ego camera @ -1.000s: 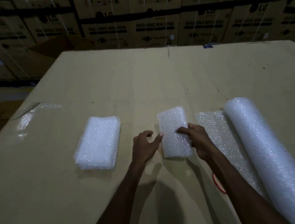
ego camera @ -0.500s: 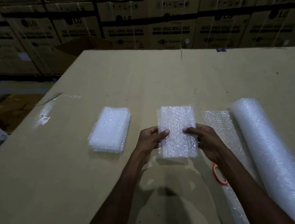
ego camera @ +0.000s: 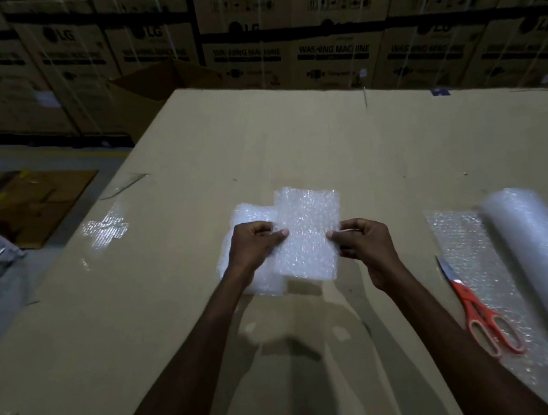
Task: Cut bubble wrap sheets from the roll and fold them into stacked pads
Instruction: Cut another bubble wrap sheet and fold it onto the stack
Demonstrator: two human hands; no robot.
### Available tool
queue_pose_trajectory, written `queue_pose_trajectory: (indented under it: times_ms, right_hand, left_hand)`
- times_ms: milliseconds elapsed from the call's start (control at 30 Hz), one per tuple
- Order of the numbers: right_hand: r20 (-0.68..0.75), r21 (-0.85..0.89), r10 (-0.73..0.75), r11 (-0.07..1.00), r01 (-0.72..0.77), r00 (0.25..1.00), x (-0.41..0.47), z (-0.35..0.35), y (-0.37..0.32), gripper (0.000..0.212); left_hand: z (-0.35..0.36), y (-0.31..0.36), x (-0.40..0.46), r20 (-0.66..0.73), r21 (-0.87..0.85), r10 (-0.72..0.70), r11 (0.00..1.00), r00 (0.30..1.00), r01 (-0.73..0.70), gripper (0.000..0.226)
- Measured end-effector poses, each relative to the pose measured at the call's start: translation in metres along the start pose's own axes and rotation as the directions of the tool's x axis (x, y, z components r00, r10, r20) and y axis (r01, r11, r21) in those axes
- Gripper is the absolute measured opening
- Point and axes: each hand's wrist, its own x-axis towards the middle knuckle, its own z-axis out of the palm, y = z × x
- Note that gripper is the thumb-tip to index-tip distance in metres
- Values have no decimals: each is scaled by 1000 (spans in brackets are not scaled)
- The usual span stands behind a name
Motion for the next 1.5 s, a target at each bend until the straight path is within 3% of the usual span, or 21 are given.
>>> queue_pose_trajectory:
  times_ms: [200, 333, 533, 667, 800, 900, 967, 1033, 1100, 1233, 1500]
  right_hand:
    - [-56, 66, 77, 995, -73, 995, 20, 65, 7, 19]
    - [-123, 45, 93, 995, -88, 988, 29, 87, 14, 19]
    - [-261, -230, -8, 972, -55, 965, 34, 107, 34, 26]
    - [-255, -394, -75, 918, -33, 964, 28, 109, 44, 24]
    - [-261, -531, -233, 845, 62, 937, 23, 112, 31, 29]
    - [-160, -602, -411, 761, 242, 897, 24, 121, 27, 28]
    - [-24, -691, -481, 642, 333, 877, 28, 129, 33, 32]
    - [129, -769, -430, 525, 364, 893, 30, 136, 45, 45]
    - [248, -820, -358, 418, 392, 900, 32, 140, 59, 59]
    - [350, -862, -220, 305, 405, 911, 36, 137, 83, 87]
    - [363, -866, -175, 299, 401, 915, 43, 122, 104, 89]
  left_hand:
    - [-56, -2, 40, -27, 120, 20, 993, 999, -16, 38]
    - [-70, -12, 56, -66, 184, 0, 983, 998, 12, 30]
    - [-74, -25, 58, -137, 444, 34, 895, 990, 31, 38]
    - [-73, -29, 49, -108, 517, 75, 856, 991, -9, 45]
    - [-76, -29, 42, -113, 627, 301, 761, 947, -167, 44]
    - [-73, -31, 41, 13, 659, 506, 645, 863, -388, 36]
    - [-69, -37, 46, 198, 694, 546, 508, 814, -510, 44]
    - [-70, -48, 53, 377, 740, 430, 393, 821, -546, 61]
    - [-74, -62, 56, 432, 792, 289, 333, 854, -512, 73]
    - [-82, -81, 55, 435, 820, 217, 306, 874, -484, 78]
    - [-86, -95, 60, 458, 789, 195, 360, 867, -498, 73]
